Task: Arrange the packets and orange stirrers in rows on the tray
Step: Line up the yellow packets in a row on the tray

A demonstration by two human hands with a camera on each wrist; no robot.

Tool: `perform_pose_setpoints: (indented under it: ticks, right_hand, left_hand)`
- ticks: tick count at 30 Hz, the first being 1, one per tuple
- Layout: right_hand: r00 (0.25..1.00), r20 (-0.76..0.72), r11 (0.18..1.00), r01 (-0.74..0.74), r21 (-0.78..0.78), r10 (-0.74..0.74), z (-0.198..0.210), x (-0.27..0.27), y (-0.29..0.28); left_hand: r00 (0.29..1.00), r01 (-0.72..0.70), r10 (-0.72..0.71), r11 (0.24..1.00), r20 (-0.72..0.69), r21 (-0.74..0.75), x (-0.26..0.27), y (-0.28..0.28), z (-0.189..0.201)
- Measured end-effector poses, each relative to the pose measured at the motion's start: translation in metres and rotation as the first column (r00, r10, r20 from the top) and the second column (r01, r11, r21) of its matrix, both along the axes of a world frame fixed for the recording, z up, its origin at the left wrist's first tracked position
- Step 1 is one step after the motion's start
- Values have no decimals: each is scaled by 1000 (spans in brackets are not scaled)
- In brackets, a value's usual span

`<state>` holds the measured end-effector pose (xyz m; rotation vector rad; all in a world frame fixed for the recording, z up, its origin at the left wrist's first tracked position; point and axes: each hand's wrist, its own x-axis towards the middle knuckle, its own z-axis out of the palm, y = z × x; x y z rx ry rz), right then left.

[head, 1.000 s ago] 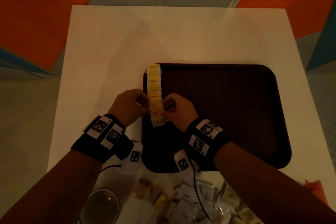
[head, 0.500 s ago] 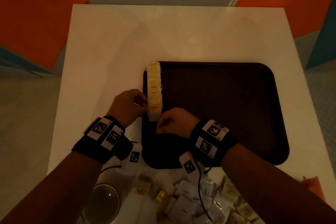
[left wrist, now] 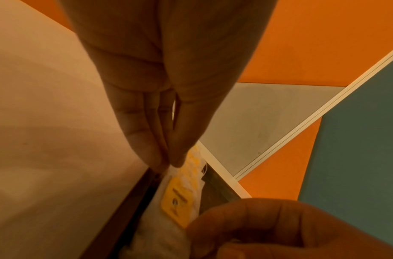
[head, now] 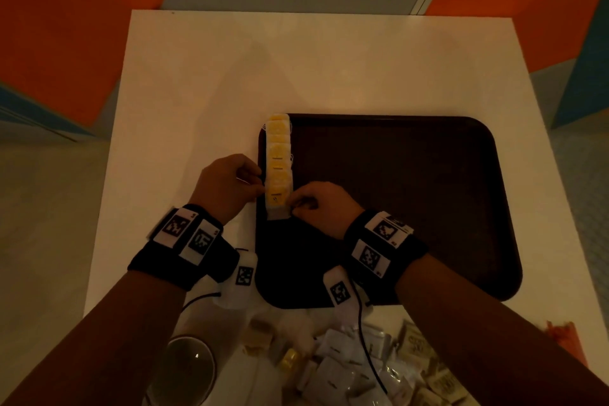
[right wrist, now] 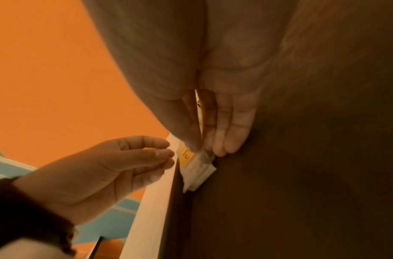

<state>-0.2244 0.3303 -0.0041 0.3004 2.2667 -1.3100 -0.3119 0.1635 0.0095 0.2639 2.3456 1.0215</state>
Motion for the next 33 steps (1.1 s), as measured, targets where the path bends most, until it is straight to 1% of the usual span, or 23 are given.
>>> perform_pose_setpoints:
  ticks: [3, 6, 9, 12, 15, 18, 19, 20, 21, 22, 23, 24, 25, 27, 29, 30, 31, 32, 33]
  right_hand:
    - [1000, 3, 1000, -24, 10, 24, -1, 0, -1]
    - [1000, -28, 1000, 10, 2, -10, 3, 5, 1]
    - [999, -31, 999, 38, 0, -38, 11, 20, -1]
    - [999, 25, 999, -35, -25, 35, 27, 47, -7]
    - [989, 63, 991, -135, -12, 135, 40, 81, -16]
    - [974, 86, 977, -213, 29, 210, 43, 114, -27]
    - [967, 79, 967, -246, 62, 241, 42, 123, -31]
    - [959, 76, 955, -281, 98, 274, 40, 132, -36]
    - [950, 75, 942, -311, 125, 304, 39, 140, -40]
    - [942, 74, 930, -335, 148, 327, 36, 147, -45]
    - [934, 70, 917, -357, 175, 351, 34, 153, -50]
    - [924, 61, 899, -382, 215, 378, 31, 159, -54]
    - [911, 44, 874, -407, 265, 410, 29, 164, -58]
    - [875, 5, 811, -452, 371, 485, 26, 171, -66]
    - [847, -16, 764, -470, 443, 531, 25, 175, -74]
    - [840, -22, 749, -471, 466, 543, 23, 177, -77]
    - [835, -25, 736, -469, 488, 549, 22, 177, -80]
    - [835, -20, 727, -467, 504, 550, 19, 176, -83]
    - [837, -8, 721, -467, 511, 548, 17, 175, -85]
  left_hand:
    - [999, 33, -33, 999, -1, 8, 0, 0, 1]
    - [996, 84, -83, 996, -40, 25, 6, -1, 9]
    - [986, 139, -129, 986, -109, 94, 28, -6, 27]
    - [979, 170, -152, 977, -134, 131, 61, -17, 43]
    - [976, 188, -177, 979, -127, 76, 102, -37, 48]
    - [941, 292, -298, 955, -162, -63, 138, -61, 42]
    - [923, 343, -361, 929, -135, -138, 147, -67, 40]
    - [898, 404, -432, 884, -84, -234, 156, -71, 39]
    - [860, 469, -510, 814, -34, -343, 163, -73, 39]
    - [810, 526, -586, 726, 2, -443, 169, -73, 39]
    - [761, 566, -649, 641, 28, -519, 173, -73, 38]
    - [722, 587, -690, 574, 49, -571, 176, -71, 38]
    - [699, 588, -713, 527, 58, -613, 179, -68, 37]
    - [689, 548, -724, 490, 35, -678, 183, -62, 34]
    - [703, 503, -711, 486, 12, -715, 182, -58, 32]
    - [715, 491, -699, 498, 4, -715, 181, -57, 31]
    - [733, 481, -681, 524, -6, -703, 179, -58, 31]
    - [760, 467, -650, 571, -25, -676, 176, -61, 31]
    - [796, 443, -603, 635, -47, -633, 174, -64, 33]
